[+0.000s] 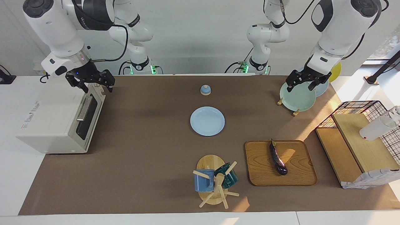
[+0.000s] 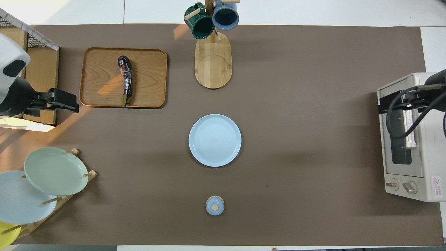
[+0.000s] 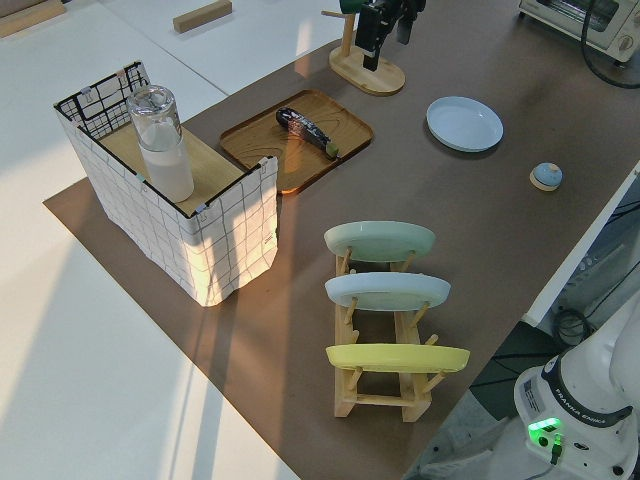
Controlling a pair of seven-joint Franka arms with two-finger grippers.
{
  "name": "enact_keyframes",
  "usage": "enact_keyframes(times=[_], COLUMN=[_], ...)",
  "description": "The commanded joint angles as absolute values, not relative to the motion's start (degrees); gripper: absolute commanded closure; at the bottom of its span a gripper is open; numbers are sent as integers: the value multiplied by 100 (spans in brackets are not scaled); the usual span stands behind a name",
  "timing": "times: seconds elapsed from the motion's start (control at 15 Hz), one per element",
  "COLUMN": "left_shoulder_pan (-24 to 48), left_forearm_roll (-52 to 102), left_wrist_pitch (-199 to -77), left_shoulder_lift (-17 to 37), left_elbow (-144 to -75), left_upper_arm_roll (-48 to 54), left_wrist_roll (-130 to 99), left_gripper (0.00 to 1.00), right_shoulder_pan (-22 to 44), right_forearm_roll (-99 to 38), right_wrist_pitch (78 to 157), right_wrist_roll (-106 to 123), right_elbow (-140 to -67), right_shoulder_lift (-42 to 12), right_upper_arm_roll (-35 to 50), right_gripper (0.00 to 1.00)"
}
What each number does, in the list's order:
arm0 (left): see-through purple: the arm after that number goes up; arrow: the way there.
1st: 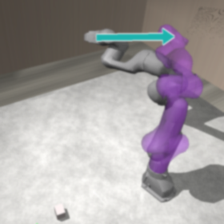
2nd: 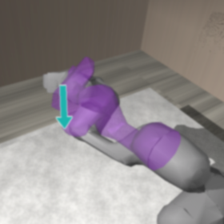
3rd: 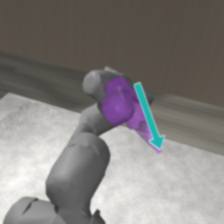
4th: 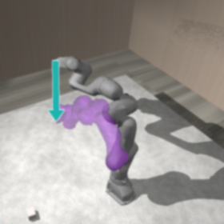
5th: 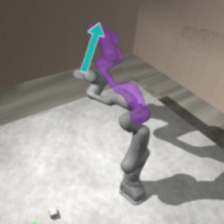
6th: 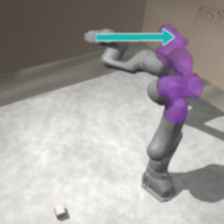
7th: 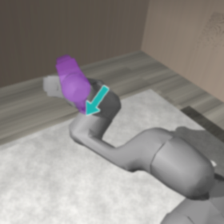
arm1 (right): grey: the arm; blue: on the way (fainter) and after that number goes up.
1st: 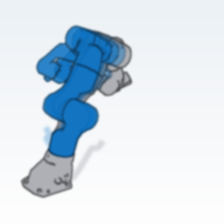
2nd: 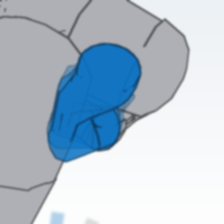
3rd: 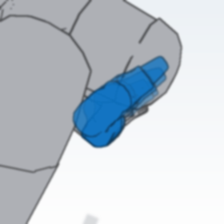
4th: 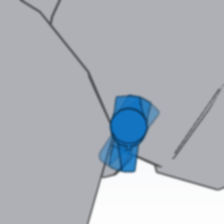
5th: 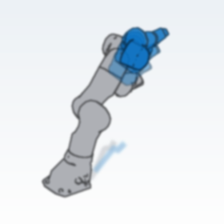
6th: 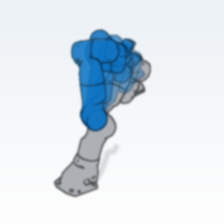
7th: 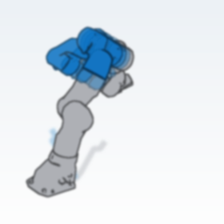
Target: Put eggplant into oven
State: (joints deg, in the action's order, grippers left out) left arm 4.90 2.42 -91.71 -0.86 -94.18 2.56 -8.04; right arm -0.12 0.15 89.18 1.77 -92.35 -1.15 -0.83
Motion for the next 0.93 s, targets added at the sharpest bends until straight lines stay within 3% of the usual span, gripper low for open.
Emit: enact_keyframes(times=[0.0, 0.6, 0.67, 0.73, 0.8, 0.87], left_shoulder_pan=[501, 501, 484, 466, 466, 457], left_forearm_roll=[176, 176, 176, 176, 176, 176], left_wrist_pitch=[-9255, -9447, -9605, -9737, -9817, -9835], left_shoulder_lift=[-105, -158, -167, -176, -167, -167], left_elbow=[-9413, -9579, -9641, -9685, -9686, -9694], left_upper_arm_roll=[246, 246, 246, 246, 237, 237], left_wrist_roll=[-800, -800, -800, -809, -835, -774], left_gripper=[0, 0, 0, 0, 0, 0], right_shoulder_pan=[-44, -105, -97, -97, -105, -114], right_forearm_roll=[-62, -62, -62, -53, -53, -27], right_wrist_pitch=[9009, 9009, 9035, 9053, 9096, 9375], right_wrist_roll=[325, 421, 500, 536, 562, 606], right_elbow=[-9290, -9588, -9632, -9633, -9685, -9912], right_shoulder_lift=[-44, 105, 114, 123, 132, 228], right_upper_arm_roll=[-70, -70, -70, -70, -79, -79], right_gripper=[0, 0, 9, 48, 99, 100])
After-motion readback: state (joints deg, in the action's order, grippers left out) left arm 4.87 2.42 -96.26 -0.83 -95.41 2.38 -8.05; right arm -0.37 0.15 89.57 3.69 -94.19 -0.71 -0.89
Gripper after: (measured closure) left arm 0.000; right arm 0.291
